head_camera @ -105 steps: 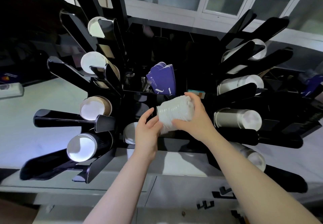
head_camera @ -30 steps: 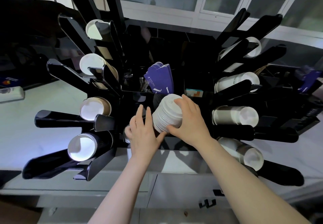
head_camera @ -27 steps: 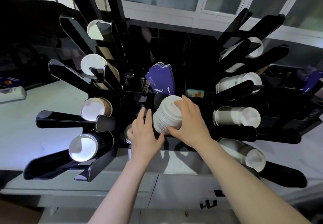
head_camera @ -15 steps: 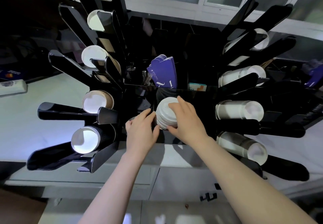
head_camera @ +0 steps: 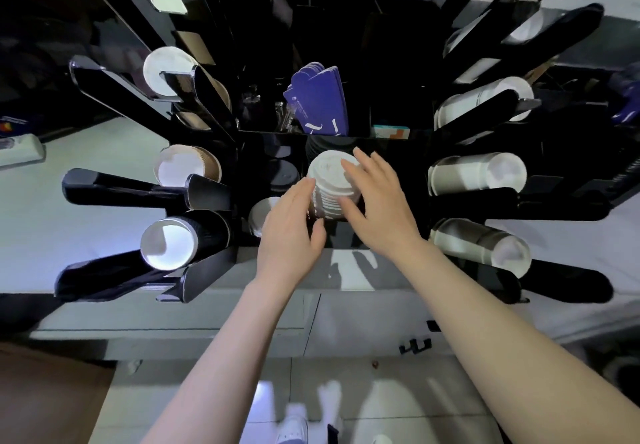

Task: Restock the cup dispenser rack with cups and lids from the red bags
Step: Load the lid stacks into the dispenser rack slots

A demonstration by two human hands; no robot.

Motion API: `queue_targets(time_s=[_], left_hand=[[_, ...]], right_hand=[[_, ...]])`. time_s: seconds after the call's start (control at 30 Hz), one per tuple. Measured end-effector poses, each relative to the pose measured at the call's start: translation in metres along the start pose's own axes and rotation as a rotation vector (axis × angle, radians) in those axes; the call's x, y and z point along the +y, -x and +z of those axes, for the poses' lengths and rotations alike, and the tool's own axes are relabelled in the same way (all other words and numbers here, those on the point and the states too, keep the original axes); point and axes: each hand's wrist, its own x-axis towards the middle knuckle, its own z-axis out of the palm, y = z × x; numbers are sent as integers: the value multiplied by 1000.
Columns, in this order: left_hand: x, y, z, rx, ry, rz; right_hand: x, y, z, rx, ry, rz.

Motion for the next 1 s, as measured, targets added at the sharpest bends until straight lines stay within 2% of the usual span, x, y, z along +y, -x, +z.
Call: queue_targets(time_s=[0.13,0.3,0.4,0.63,0.8,1.0], left_hand=[[9,20,-3,-41,-44,30],[26,60,-5,-32,-65,38],[44,96,5,-19,-97,6],[69,215,55,-8,-140,-204],[64,287,91,-114,-124,-362],[12,356,138,-176,-117,-557]], right_hand=[[-6,19,-5,50,-87,-17],[-15,59,-8,113,-198,-148],[-10,95,-7,59,-253,-211],[34,212,14,-93,-394,-269],[80,287,52,-300,-426,-93],[142,352,125,-536,-339,113]])
